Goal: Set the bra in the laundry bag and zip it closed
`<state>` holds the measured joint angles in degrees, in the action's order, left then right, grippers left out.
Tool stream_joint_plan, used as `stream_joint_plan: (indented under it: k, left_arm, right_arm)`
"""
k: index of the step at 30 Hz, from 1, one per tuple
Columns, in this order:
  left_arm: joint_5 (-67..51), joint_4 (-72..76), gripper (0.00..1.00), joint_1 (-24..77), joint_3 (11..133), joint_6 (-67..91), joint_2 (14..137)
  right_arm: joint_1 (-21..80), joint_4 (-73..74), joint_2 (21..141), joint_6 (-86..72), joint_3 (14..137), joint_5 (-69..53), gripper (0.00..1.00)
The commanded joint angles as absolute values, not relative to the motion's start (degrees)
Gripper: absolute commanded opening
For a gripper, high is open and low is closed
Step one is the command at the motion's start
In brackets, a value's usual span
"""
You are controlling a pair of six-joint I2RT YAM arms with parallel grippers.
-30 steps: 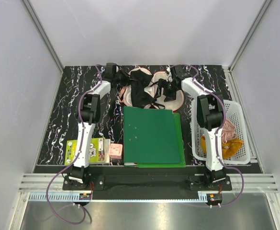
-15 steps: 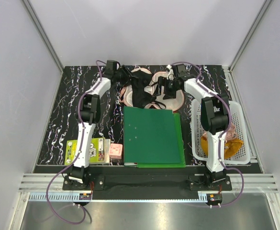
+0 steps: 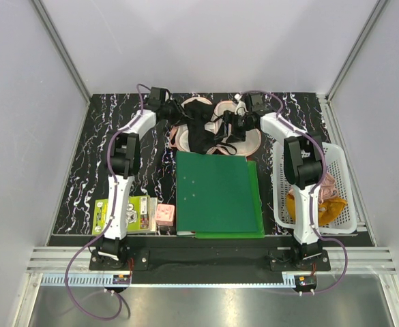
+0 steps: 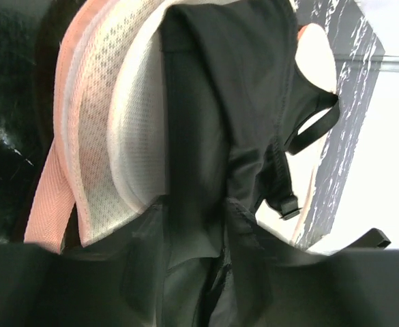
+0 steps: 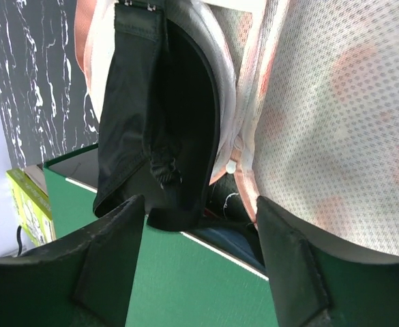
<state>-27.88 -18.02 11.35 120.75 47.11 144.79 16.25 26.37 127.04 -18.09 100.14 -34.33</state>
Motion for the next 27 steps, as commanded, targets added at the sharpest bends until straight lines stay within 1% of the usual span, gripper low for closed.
stream_joint_plan:
  k: [1, 2, 5, 10, 13, 16, 21, 22, 24, 25, 26, 27]
  left_arm:
    - [-27.86, -18.37, 0.25, 11.78, 124.54, 45.53, 144.23]
    - [-26.99, -18.37, 0.13, 11.78, 124.89, 45.18, 144.14]
    - [-25.41, -18.37, 0.01, 11.78, 126.91, 43.95, 144.49]
    - [-25.57, -17.84, 0.00, 11.69, 130.95, 44.20, 147.56]
    - [-26.10, -17.49, 0.00, 11.69, 131.31, 44.21, 148.89]
    - [-26.45, -17.58, 0.00, 11.52, 131.13, 43.16, 149.24]
    - [-27.68, -18.02, 0.00, 11.08, 129.91, 42.28, 149.06]
    - [-27.60, -18.19, 0.06, 11.07, 129.82, 41.93, 148.98]
    - [-27.16, -19.51, 0.14, 10.99, 129.81, 40.96, 148.28]
    - [-26.72, -19.86, 0.23, 10.90, 129.81, 40.70, 147.84]
    - [-26.37, -20.82, 0.34, 10.90, 129.81, 40.35, 147.40]
    - [-25.93, -21.27, 0.39, 10.81, 129.90, 39.56, 146.35]
  right_arm:
    - [17.23, 24.52, 128.76, -18.90, 103.27, -36.65, 0.70]
    - [17.40, 24.52, 128.85, -18.98, 103.36, -35.95, 0.70]
    - [17.40, 24.44, 128.32, -19.33, 103.27, -34.02, 0.68]
    - [17.40, 24.43, 127.88, -21.35, 103.80, -34.36, 0.67]
    - [17.49, 24.26, 127.97, -22.41, 104.15, -35.15, 0.67]
    - [17.49, 24.26, 127.62, -21.98, 103.71, -34.89, 0.68]
    - [17.49, 24.35, 127.35, -18.47, 103.10, -35.33, 0.74]
    - [17.49, 24.26, 127.44, -18.20, 103.10, -35.51, 0.74]
    - [17.49, 24.43, 127.53, -17.58, 102.92, -35.95, 0.74]
    - [17.49, 24.52, 127.36, -17.40, 102.75, -35.43, 0.74]
    - [17.58, 24.52, 126.66, -17.23, 101.70, -34.64, 0.75]
    - [17.49, 24.70, 126.22, -17.23, 101.17, -33.50, 0.75]
